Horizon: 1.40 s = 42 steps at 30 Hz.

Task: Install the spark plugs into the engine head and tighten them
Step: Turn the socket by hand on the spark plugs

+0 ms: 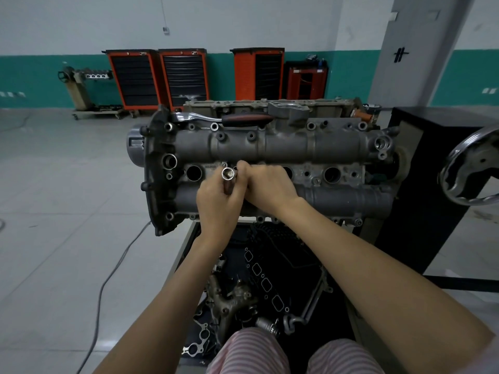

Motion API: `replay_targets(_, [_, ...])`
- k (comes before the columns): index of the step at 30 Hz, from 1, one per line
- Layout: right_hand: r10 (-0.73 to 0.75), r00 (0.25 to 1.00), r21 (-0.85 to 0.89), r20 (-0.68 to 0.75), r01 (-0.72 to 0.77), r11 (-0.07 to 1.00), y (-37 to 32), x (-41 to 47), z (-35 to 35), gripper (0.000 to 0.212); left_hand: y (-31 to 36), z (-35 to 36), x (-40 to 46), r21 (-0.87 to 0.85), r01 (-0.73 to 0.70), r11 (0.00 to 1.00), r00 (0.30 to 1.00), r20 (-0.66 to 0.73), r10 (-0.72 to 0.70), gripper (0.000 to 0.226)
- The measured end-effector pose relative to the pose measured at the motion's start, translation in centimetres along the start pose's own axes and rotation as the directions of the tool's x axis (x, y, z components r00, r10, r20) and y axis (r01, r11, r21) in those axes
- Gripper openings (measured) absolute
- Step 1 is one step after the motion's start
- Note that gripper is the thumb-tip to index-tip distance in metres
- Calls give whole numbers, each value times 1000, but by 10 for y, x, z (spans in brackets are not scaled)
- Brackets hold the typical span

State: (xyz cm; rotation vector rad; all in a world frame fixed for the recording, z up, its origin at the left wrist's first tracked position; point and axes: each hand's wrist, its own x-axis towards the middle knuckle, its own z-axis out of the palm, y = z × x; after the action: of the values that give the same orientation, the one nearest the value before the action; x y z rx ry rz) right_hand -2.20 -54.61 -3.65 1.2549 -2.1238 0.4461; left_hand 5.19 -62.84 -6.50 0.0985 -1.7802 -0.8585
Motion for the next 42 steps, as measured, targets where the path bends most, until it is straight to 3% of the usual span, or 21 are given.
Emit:
replay_targets(3, [23, 1000, -17, -10, -24, 1000, 2, 0, -2, 19, -2, 1, 3, 45, 2, 999, 1000, 6, -2, 50])
replay_targets(7, [-12, 997, 43, -77, 15, 999, -2, -2, -7, 11, -1, -2, 2, 79, 8, 997, 1000, 27, -10, 40])
replay_targets(12, [-27, 995, 100, -95, 37, 994, -4, -3, -10, 25, 3, -3, 0, -28, -4, 1000, 999, 54, 5, 26])
replay_targets(15, [-103, 987, 142, -121, 120, 983, -6, -5, -14, 15, 1, -1, 1, -27, -7, 1000, 999, 46, 8, 37])
replay_targets(18, [-54, 991, 244, -122, 83, 966, -4, -5, -14, 10, 0, -1, 4, -21, 9, 1000, 1000, 12, -9, 48])
replay_targets(23, [-27, 987, 299, -161, 74, 951, -4, -3, -16, 11, 0, 0, 7, 62, -69, 996, 997, -11, 70, 42])
replay_targets(26, [6, 993, 276, -116, 26, 961, -3, 0, -14, 15, -2, 0, 5, 90, -59, 994, 998, 7, 58, 35])
replay_targets(31, [-107, 994, 227, 0, 104, 968, -1, 0, -12, 25, -2, -2, 4, -15, -67, 998, 998, 8, 67, 23])
replay_targets(36, [-63, 997, 259, -47, 73, 963, -3, -3, -12, 10, -2, -2, 8, 53, -75, 996, 997, -5, 75, 33])
replay_targets(42, [22, 999, 272, -48, -9, 962, 0, -1, -10, 16, -2, 0, 7, 184, -93, 979, 996, 6, 93, 47])
